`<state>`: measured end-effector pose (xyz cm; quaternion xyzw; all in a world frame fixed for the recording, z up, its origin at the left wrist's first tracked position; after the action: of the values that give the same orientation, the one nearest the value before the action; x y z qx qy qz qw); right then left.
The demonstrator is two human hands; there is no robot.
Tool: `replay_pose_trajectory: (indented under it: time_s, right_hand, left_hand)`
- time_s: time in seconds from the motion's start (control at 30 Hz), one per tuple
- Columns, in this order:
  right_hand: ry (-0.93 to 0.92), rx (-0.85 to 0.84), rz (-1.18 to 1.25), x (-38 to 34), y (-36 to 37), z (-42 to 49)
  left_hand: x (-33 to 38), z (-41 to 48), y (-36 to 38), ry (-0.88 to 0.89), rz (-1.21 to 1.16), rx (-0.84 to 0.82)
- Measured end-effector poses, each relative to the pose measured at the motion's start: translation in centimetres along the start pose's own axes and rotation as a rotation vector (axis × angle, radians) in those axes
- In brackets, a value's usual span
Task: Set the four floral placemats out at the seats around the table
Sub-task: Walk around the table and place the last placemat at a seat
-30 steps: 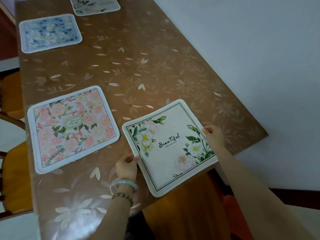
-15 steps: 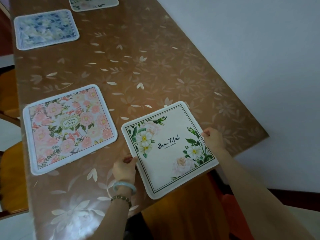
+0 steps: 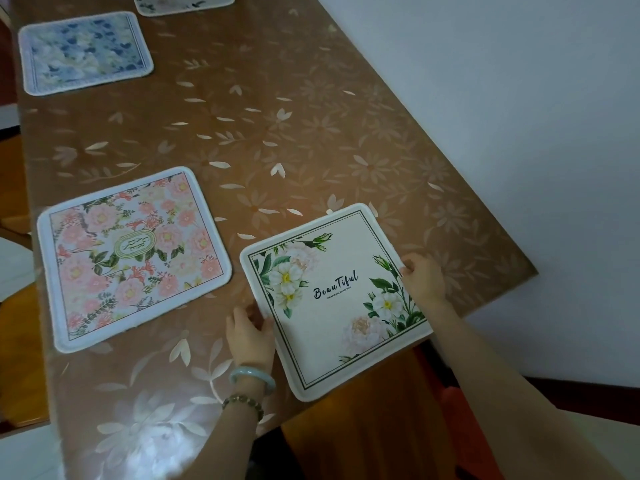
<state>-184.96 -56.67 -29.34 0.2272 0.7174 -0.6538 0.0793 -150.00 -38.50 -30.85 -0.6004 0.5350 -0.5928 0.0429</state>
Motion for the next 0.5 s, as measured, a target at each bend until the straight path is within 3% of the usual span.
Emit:
replay_pose_trajectory:
  time_s: [0.1, 0.2, 0.37, 0.5]
  right_hand:
    - [-0.112, 0.013, -0.073, -2.9, -0.1, 0.8]
    - [-0.37, -0.061, -0.083, -8.6, 1.3, 1.1]
    - [-0.695, -0.169, -0.304, -15.6, 6.0, 0.4]
    - [-0.737, -0.37, -0.451, -16.1, 10.4, 0.9]
  left_hand:
    - [1.9, 0.8, -0.3, 0.006, 0.003, 0.039]
    - [6.7, 1.6, 0.3, 0.249, -0.031, 0.032]
    - [10.2, 3.5, 4.9, 0.462, 0.222, -0.141]
    - [9.6, 4.8, 8.5, 0.525, 0.493, -0.257]
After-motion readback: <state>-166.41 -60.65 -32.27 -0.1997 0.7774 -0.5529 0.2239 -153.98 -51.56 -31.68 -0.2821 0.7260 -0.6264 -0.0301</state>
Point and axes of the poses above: each hand's wrist, its own z-axis towards the middle knuckle, its own y-axis out of the palm, x = y × z, the point moved 10 cm from there along z, towards the middle knuckle, and after that the axes turned 7 degrees about x, right-handed, at the moved point
